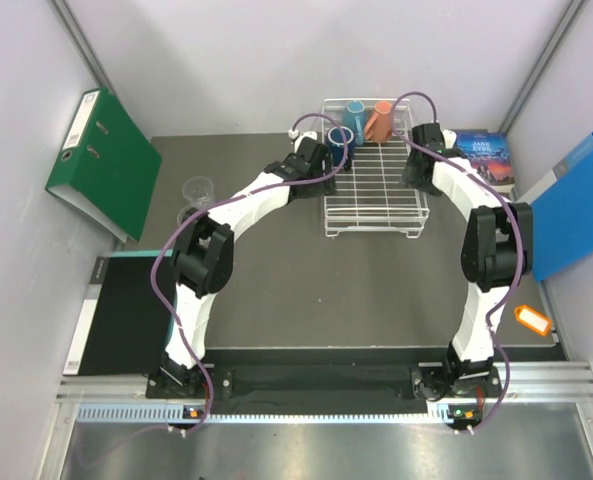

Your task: Unload the cups from the dish rack

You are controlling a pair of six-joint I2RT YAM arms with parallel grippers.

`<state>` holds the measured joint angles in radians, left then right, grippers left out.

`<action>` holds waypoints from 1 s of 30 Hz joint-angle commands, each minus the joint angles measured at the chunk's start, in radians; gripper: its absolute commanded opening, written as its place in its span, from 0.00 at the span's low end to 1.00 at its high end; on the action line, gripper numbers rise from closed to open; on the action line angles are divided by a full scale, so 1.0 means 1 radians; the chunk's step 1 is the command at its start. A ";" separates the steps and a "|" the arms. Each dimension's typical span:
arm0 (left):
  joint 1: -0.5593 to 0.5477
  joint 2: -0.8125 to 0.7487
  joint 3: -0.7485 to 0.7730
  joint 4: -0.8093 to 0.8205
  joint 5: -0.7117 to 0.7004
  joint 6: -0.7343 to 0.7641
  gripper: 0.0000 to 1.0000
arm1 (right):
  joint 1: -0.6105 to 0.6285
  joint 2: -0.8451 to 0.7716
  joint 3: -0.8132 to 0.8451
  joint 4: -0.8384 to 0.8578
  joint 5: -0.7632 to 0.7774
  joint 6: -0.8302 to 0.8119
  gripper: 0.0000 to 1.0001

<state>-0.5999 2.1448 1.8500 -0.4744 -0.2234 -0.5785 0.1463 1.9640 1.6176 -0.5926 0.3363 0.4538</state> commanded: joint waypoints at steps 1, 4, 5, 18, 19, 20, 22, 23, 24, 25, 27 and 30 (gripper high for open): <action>0.003 0.006 0.028 0.045 0.035 0.006 0.72 | -0.002 0.009 -0.002 0.030 -0.048 0.013 0.55; 0.002 0.024 0.035 0.031 0.058 0.005 0.65 | -0.002 0.007 -0.022 0.036 -0.068 0.014 0.44; 0.002 0.030 0.038 0.020 0.064 0.003 0.61 | -0.002 0.007 -0.028 0.039 -0.072 0.016 0.43; -0.003 0.009 -0.035 0.019 0.150 0.002 0.00 | -0.001 -0.118 -0.229 0.097 -0.089 0.026 0.00; -0.005 -0.009 -0.050 0.029 0.150 -0.001 0.00 | -0.001 -0.128 -0.240 0.099 -0.088 0.029 0.00; -0.006 -0.020 -0.064 0.037 0.153 -0.004 0.00 | -0.001 -0.140 -0.263 0.105 -0.088 0.029 0.00; -0.011 -0.045 -0.104 0.048 0.165 -0.010 0.00 | -0.002 -0.172 -0.281 0.109 -0.088 0.036 0.00; -0.014 -0.051 -0.113 0.048 0.168 -0.012 0.00 | -0.001 -0.183 -0.295 0.108 -0.089 0.039 0.00; -0.020 -0.059 -0.130 0.048 0.176 -0.017 0.00 | -0.001 -0.201 -0.301 0.103 -0.091 0.040 0.00; -0.024 -0.072 -0.139 0.048 0.180 -0.018 0.00 | -0.001 -0.214 -0.309 0.103 -0.089 0.048 0.00; -0.040 -0.088 -0.170 0.051 0.183 -0.024 0.00 | -0.001 -0.243 -0.329 0.097 -0.094 0.052 0.00; -0.067 -0.123 -0.199 0.043 0.206 -0.035 0.00 | -0.001 -0.276 -0.351 0.082 -0.102 0.063 0.00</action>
<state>-0.6113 2.0949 1.7081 -0.3862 -0.1200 -0.5201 0.1539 1.7649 1.2919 -0.4744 0.2138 0.3981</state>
